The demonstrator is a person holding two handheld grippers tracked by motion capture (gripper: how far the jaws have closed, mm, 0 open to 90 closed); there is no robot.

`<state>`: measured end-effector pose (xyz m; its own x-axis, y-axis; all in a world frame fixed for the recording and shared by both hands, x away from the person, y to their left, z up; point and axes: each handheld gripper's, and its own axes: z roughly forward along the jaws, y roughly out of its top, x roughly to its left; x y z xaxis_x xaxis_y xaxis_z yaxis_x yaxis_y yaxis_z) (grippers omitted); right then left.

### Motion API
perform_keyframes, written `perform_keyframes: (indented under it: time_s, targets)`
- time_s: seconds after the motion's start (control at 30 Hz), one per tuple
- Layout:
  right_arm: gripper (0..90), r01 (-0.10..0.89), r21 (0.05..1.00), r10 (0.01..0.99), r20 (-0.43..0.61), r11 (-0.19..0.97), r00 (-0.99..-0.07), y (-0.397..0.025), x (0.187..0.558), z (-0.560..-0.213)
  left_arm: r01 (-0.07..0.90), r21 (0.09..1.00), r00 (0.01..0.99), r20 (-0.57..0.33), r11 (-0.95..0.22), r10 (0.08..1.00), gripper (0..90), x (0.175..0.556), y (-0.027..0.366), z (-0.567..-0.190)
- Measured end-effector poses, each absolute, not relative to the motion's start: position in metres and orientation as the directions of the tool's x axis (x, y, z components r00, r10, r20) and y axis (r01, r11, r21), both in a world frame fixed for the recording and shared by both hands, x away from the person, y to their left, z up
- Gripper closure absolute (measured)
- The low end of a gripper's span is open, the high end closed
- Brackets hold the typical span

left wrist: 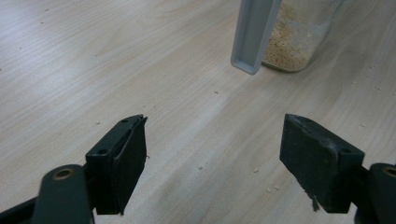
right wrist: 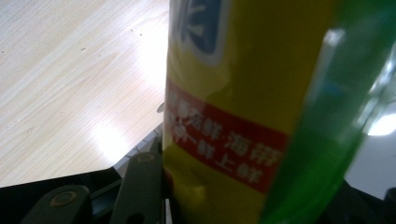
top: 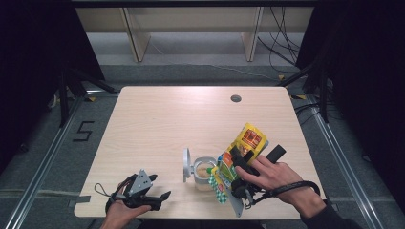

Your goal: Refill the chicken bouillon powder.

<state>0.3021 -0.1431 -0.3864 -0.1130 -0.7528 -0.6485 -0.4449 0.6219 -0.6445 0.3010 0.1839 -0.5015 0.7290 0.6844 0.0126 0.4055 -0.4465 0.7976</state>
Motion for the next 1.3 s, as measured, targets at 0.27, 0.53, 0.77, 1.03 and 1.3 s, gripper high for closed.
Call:
perform_keyframes:
  time_s: [0.27,0.53,0.77,1.03,1.3]
  targets:
    - [61.5,-0.424,-0.666,-0.771,-0.620,0.614,-0.144,-0.1412,0.3027,-0.3825,0.410,0.803,0.723,0.003,-0.433,0.691,22.3,0.3006,0.1833,-0.5017]
    - [61.6,-0.421,-0.669,-0.773,-0.619,0.612,-0.140,-0.1429,0.3031,-0.3817,0.406,0.800,0.727,0.011,-0.442,0.687,22.3,0.3006,0.1838,-0.5013]
    - [61.6,-0.416,-0.669,-0.772,-0.619,0.615,-0.145,-0.1442,0.3044,-0.3812,0.390,0.799,0.733,0.032,-0.458,0.679,22.3,0.3016,0.1846,-0.5003]
    - [61.6,-0.413,-0.668,-0.769,-0.623,0.619,-0.146,-0.1467,0.3011,-0.3803,0.388,0.804,0.733,0.027,-0.451,0.680,22.3,0.3017,0.1841,-0.5010]
    - [61.6,-0.419,-0.667,-0.771,-0.620,0.616,-0.146,-0.1440,0.3002,-0.3819,0.413,0.813,0.712,-0.007,-0.411,0.702,22.3,0.2996,0.1823,-0.5018]
